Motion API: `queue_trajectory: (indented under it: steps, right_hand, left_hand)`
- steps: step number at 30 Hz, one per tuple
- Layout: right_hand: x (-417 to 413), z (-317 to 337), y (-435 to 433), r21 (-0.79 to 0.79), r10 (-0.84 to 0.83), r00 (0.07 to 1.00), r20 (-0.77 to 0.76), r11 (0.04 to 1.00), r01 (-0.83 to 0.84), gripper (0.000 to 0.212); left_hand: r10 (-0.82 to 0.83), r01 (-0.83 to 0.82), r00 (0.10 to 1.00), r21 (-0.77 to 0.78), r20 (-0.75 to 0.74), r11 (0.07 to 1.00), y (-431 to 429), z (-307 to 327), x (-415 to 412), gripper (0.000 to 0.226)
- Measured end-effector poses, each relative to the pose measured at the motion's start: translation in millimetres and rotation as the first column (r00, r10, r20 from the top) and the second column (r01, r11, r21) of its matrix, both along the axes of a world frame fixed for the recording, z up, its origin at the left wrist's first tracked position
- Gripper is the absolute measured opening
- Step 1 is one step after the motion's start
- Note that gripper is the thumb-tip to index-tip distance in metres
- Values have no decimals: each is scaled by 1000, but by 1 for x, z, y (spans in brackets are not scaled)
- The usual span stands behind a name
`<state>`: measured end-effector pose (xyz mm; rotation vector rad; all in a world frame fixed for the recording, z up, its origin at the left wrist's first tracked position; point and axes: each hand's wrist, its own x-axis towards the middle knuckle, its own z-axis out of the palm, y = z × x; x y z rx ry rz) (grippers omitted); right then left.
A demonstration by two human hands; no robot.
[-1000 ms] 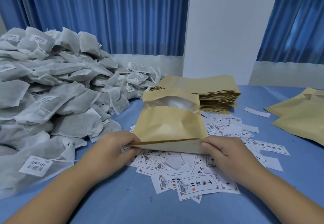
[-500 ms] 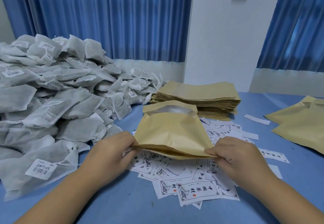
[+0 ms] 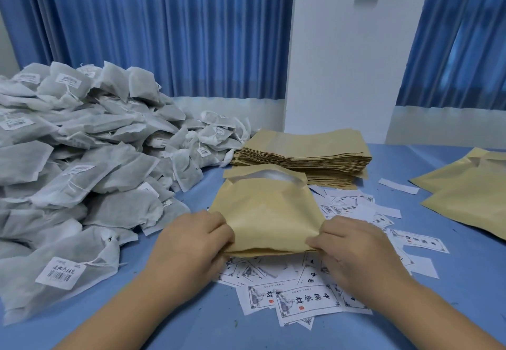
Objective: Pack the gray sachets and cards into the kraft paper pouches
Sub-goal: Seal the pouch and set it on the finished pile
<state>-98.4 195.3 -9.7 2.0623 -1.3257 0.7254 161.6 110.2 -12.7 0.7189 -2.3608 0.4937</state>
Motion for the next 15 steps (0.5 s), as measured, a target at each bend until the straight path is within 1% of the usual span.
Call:
queue_trajectory:
  steps: [3,5,6,7,8,10,11,13,15]
  right_hand:
    - [0,-1,-1,-11,-30,999,-13,1000,29,22]
    - [3,-3,-1,-26,5,999,-43,1000,-7,10]
    - [5,-4,-2,-34,27,998,-64,999,-29,4]
    - [8,-5,-3,-50,35,996,-87,998,-40,4]
    - [10,-6,-4,-71,30,994,-108,997,-38,10]
    - [13,-7,-6,-107,2,994,-109,994,-14,21]
    - [13,-8,-6,-112,-12,995,-95,994,2,23]
    - [12,-9,-7,-113,-44,996,-83,993,35,20]
    - [9,-9,-6,-108,-60,995,-83,993,51,16]
  left_hand:
    - [-17,19,999,-39,43,999,-3,-2,-6,25]
    - [-5,6,999,-25,50,1000,-3,-2,-5,26]
    - [-10,11,999,-31,49,999,-3,-3,-5,23]
    - [-9,12,998,-43,57,999,-3,-4,-5,15]
    - [-9,12,998,-56,59,998,-2,-3,-5,6]
    - [-19,21,998,-41,58,999,-1,-1,-11,17]
    - [-21,23,998,-39,60,999,-1,0,-15,19]
    - [-29,33,997,-48,77,998,2,-1,-26,18]
    - [-10,14,996,-44,85,999,5,-2,-35,29]
